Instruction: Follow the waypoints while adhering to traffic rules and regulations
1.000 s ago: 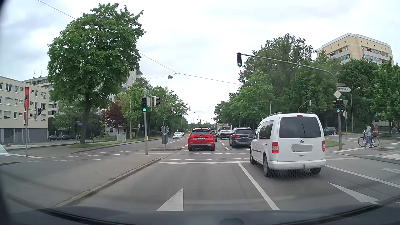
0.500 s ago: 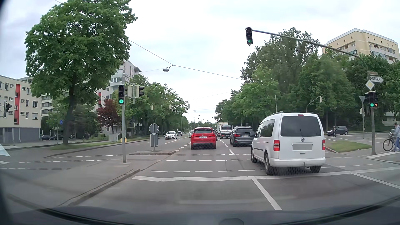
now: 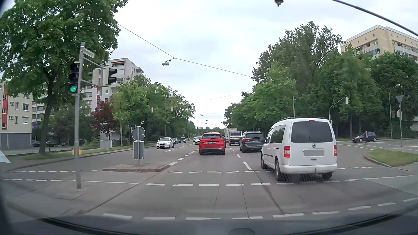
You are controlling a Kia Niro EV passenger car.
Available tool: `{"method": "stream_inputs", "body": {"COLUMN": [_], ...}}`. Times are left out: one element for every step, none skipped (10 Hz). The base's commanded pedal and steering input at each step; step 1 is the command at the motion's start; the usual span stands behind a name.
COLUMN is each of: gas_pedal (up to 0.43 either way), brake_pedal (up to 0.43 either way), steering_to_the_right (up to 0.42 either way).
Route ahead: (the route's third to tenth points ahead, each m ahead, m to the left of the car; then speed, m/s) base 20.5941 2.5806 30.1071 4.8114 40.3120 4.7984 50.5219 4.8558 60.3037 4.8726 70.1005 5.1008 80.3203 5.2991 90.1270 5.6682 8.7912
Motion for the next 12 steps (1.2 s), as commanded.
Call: {"method": "stream_inputs", "body": {"gas_pedal": [0.240, 0.240, 0.240, 0.240, 0.240, 0.240, 0.240, 0.240, 0.240, 0.240, 0.228, 0.220], "brake_pedal": [0.000, 0.000, 0.000, 0.000, 0.000, 0.000, 0.000, 0.000, 0.000, 0.000, 0.000, 0.000], "steering_to_the_right": [0.012, 0.012, 0.008, 0.009, 0.011, 0.014, 0.017, 0.024, 0.030, 0.030, 0.030, 0.028]}}
